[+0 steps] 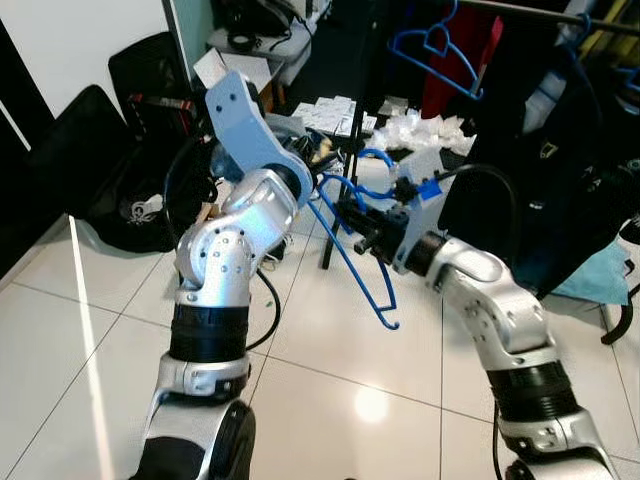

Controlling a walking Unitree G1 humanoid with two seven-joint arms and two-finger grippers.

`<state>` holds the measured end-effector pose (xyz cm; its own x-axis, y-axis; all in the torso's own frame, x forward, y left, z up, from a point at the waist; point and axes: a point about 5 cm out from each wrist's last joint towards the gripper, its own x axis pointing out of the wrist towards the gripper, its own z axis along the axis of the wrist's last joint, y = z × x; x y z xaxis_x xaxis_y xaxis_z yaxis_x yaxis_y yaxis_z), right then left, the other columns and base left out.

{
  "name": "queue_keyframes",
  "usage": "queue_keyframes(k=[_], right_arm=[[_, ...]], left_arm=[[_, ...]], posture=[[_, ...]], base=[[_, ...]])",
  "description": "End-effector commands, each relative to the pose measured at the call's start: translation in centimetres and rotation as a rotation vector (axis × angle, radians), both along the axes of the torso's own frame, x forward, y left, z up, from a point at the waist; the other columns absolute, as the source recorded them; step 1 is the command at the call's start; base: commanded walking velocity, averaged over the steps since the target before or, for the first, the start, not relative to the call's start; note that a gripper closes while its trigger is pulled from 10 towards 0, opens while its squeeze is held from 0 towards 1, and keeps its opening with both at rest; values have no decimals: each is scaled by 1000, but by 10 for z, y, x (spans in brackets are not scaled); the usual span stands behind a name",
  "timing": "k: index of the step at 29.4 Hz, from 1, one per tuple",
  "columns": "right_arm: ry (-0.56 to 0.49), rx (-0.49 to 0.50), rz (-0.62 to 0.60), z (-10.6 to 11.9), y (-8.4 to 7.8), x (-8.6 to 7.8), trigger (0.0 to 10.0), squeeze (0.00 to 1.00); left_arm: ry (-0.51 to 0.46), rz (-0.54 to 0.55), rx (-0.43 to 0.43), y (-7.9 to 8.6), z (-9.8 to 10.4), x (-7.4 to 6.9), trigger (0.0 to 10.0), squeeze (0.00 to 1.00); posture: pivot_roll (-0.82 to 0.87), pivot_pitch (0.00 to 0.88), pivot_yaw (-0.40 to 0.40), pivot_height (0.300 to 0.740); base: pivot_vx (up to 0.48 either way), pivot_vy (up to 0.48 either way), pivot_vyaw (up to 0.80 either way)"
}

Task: Hang hanger

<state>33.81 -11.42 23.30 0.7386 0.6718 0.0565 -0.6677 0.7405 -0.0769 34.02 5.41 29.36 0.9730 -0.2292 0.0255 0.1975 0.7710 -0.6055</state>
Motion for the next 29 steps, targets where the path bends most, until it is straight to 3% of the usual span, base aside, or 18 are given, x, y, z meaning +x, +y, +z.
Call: queue_keyframes(k=[1, 3, 4, 5, 7, 9, 14, 15, 19, 26, 27, 29], right_arm=[[-49, 5, 18, 8, 6, 0, 10000, 0], [-66, 24, 20, 13, 9, 3, 10000, 0], [-66, 24, 20, 13, 9, 3, 10000, 0], [-72, 28, 27, 15, 10, 3, 10000, 0], [-72, 28, 27, 15, 10, 3, 10000, 0], [-77, 26, 50, 14, 13, 1, 10000, 0], [-76, 26, 73, 11, 15, -2, 10000, 0], [-79, 31, 89, 11, 17, -4, 10000, 0], [-90, 41, 99, 12, 18, -4, 10000, 0], [-94, 43, 99, 13, 18, -4, 10000, 0], [-101, 53, 97, 15, 16, -3, 10000, 0], [-101, 53, 97, 15, 16, -3, 10000, 0]], left_arm=[[56, -58, 11, -16, -17, -6, 10000, 0], [51, 3, 163, -7, -29, -5, 10000, 0], [51, 3, 163, -7, -29, -5, 10000, 0], [53, 78, 237, 4, -36, -3, 10000, 0], [53, 78, 237, 4, -36, -3, 10000, 0], [29, 222, 339, 25, -40, 1, 10000, 0], [1, 300, 369, 36, -37, 3, 10000, 0], [-20, 280, 365, 35, -34, 3, 10000, 1000], [-40, 220, 336, 26, -31, 0, 10000, 1000], [-47, 205, 322, 24, -30, -1, 10000, 1000], [-72, 145, 272, 17, -26, -4, 10000, 1000], [-72, 145, 272, 17, -26, -4, 10000, 1000]], posture=[[-20, 138, -14, 740], [-16, 138, -17, 740], [-16, 138, -17, 740], [-17, 138, -17, 740], [-17, 138, -17, 740], [-18, 140, -17, 740], [-23, 143, -15, 740], [-25, 144, -12, 740], [-26, 145, -10, 740], [-26, 145, -10, 740], [-21, 146, -11, 740], [-21, 146, -11, 740]], base=[[0, 0, 0], [0, 0, 0], [0, 0, 0], [0, 0, 0], [0, 0, 0], [0, 0, 0], [0, 0, 0], [0, 0, 0], [0, 0, 0], [0, 0, 0], [0, 0, 0], [0, 0, 0]])
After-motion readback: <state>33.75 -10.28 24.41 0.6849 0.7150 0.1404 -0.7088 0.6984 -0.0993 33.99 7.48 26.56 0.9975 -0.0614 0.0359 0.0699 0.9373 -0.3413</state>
